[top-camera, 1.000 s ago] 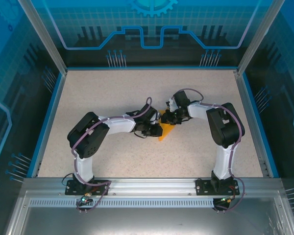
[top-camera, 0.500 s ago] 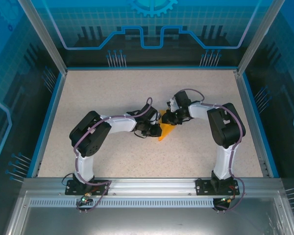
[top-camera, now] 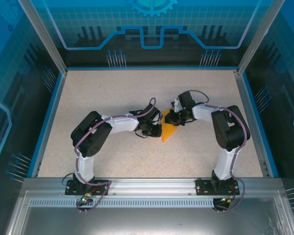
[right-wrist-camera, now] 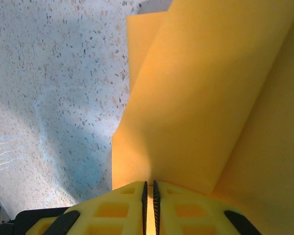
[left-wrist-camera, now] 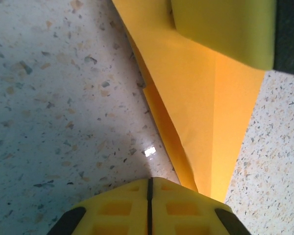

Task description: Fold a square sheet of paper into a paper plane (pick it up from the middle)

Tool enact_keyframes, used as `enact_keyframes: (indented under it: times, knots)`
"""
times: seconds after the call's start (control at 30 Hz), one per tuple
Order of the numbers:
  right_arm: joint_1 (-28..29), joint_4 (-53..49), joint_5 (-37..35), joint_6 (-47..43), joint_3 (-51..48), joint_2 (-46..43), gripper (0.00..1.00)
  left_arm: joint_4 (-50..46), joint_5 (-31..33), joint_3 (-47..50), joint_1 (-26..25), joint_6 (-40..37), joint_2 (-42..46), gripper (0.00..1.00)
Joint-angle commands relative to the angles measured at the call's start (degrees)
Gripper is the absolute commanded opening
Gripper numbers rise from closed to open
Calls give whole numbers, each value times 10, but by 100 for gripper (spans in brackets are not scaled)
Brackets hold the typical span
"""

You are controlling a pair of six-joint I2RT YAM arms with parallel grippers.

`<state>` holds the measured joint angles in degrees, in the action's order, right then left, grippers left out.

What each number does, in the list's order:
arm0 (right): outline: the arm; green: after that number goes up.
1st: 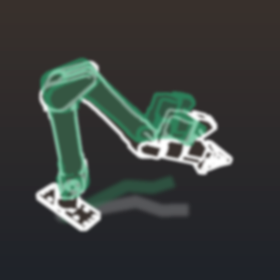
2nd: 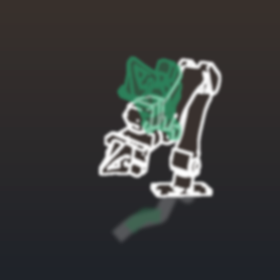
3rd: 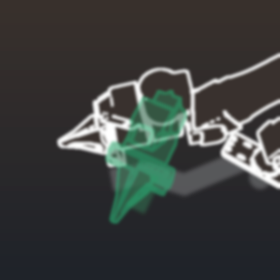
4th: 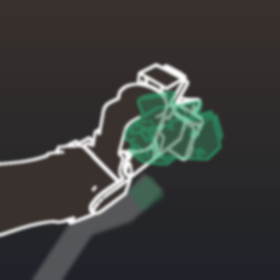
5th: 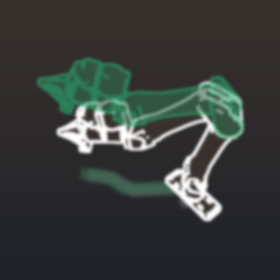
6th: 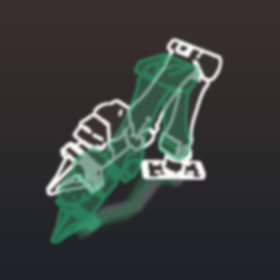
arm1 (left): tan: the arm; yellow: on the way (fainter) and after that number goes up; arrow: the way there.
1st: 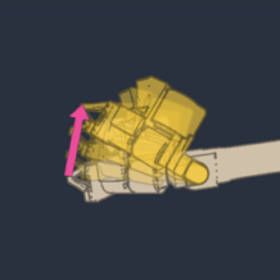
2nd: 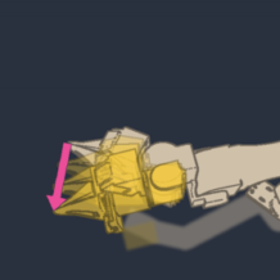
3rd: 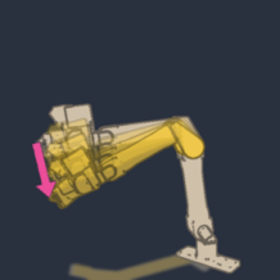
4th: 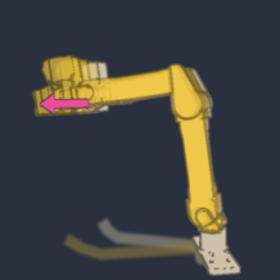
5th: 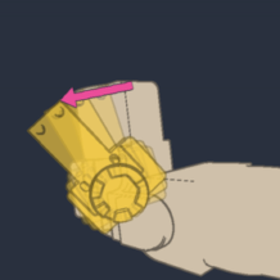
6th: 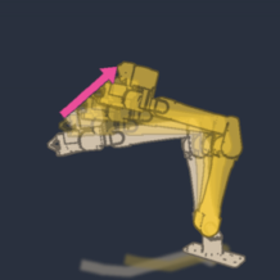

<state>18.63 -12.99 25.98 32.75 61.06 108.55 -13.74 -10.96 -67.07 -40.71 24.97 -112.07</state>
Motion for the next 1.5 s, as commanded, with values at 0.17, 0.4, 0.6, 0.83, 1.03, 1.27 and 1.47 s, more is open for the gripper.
enact_keyframes:
  times: [0.17, 0.4, 0.6, 0.83, 1.03, 1.27, 1.47]
  knots:
    - [-11, -5, -12, -3, -7, 19, 13, 7, 11, 3, -9, 15, 45, 12]
    - [-18, 2, -19, 4, -12, 25, 13, 46, -35, -4, -9, 39, 65, 16]
    - [-21, 8, -14, 6, -22, 23, 13, 79, -63, -17, -14, 47, 25, 17]
    - [-22, 6, 1, -3, -22, 22, 13, 78, -54, -22, -14, 40, -20, 14]
    - [-22, -3, 11, -12, -21, 19, 13, 73, -44, -21, -15, 32, -40, 13]
    - [-23, 12, 21, 3, -28, -3, 16, 76, -39, -11, -14, 28, -66, 11]
    - [-17, 40, 44, 39, -52, -41, 16, 61, -18, -8, -14, 15, -81, 10]
